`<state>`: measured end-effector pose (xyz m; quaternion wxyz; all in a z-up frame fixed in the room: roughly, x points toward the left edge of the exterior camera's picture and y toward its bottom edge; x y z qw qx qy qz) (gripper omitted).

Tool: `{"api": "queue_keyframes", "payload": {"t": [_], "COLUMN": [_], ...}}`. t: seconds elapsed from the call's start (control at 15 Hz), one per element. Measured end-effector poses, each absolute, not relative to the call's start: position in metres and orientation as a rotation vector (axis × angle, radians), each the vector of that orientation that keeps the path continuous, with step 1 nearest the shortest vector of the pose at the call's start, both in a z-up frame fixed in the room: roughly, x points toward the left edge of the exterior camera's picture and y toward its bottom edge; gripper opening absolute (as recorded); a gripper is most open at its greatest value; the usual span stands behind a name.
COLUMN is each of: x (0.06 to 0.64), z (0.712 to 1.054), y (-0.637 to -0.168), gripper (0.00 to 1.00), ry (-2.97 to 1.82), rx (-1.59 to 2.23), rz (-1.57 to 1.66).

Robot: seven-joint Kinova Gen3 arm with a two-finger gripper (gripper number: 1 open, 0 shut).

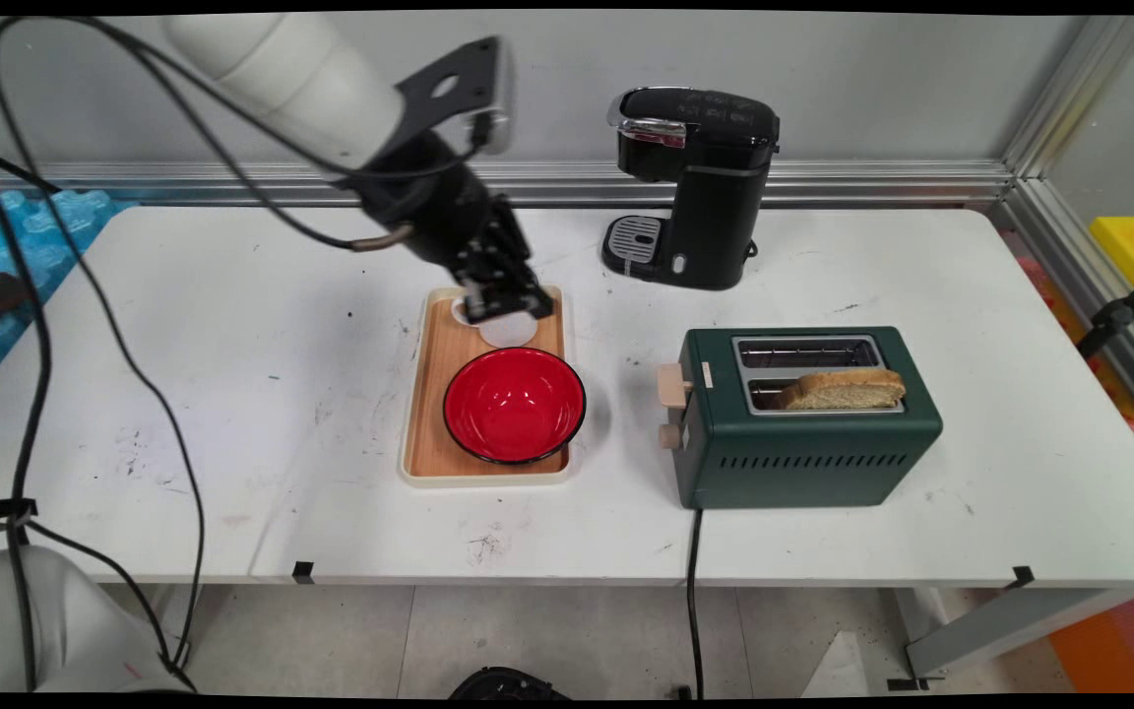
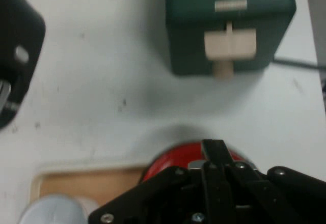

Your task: Press the toaster switch

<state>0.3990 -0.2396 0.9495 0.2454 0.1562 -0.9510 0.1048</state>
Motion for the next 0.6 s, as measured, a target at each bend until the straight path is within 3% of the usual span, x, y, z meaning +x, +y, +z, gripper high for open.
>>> {"api": "queue_keyframes", "payload": {"t": [0.6], "x": [0.338], "z": [0.936], "y": [-0.254], "gripper": [0.0], "ry": [-2.532], "rx": [0.482], "rz": [0.274]}}
